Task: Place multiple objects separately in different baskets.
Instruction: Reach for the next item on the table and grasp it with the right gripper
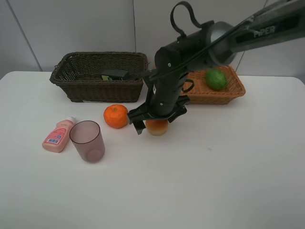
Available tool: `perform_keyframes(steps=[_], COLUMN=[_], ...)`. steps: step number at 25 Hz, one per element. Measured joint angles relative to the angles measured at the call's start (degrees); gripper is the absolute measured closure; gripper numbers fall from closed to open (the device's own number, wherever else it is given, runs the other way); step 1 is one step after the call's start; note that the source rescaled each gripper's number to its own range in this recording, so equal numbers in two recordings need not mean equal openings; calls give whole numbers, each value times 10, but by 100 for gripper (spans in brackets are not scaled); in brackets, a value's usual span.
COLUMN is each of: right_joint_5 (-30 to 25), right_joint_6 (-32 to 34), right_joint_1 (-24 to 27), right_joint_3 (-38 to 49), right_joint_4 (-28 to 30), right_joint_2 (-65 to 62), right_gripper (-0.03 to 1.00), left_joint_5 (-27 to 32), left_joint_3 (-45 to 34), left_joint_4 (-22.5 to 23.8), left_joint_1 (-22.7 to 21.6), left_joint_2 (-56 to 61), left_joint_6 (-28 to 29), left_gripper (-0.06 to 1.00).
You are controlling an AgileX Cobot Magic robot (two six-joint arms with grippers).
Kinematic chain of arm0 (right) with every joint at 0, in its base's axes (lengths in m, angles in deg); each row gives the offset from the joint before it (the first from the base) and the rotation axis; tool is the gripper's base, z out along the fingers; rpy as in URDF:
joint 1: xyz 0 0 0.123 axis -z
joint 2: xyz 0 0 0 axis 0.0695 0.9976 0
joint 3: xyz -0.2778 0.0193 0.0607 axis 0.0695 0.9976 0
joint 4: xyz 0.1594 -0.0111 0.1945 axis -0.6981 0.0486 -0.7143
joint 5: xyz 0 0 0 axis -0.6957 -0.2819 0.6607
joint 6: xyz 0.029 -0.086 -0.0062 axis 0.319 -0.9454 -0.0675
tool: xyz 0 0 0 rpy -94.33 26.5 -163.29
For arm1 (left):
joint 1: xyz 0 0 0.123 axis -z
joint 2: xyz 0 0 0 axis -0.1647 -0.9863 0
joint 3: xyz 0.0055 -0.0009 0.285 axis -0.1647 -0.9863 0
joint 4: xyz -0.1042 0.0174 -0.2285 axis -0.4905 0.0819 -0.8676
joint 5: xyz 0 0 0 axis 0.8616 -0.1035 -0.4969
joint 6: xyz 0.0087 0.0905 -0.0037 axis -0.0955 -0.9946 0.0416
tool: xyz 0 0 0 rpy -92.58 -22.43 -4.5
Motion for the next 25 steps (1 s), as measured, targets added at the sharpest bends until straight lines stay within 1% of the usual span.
perform_keyframes(steps=[5,10,18,25], right_joint_5=[28,34,48,55], right_joint_6=[0,0,0,0], right_joint_1=[0,5,12,13], right_joint_3=[0,0,0,0], right_joint_4=[31,54,66,75], right_joint_2=[8,9,10,36], right_gripper=[-3,-3,-3,-3], left_joint_5=[0,0,0,0], left_joint_3=[0,0,0,0], left_joint_4=[0,0,0,0], left_joint_1=[0,0,0,0], left_joint_2=[0,0,0,0], left_joint_6=[0,0,0,0], left_gripper=[-5,-5,-5,-5])
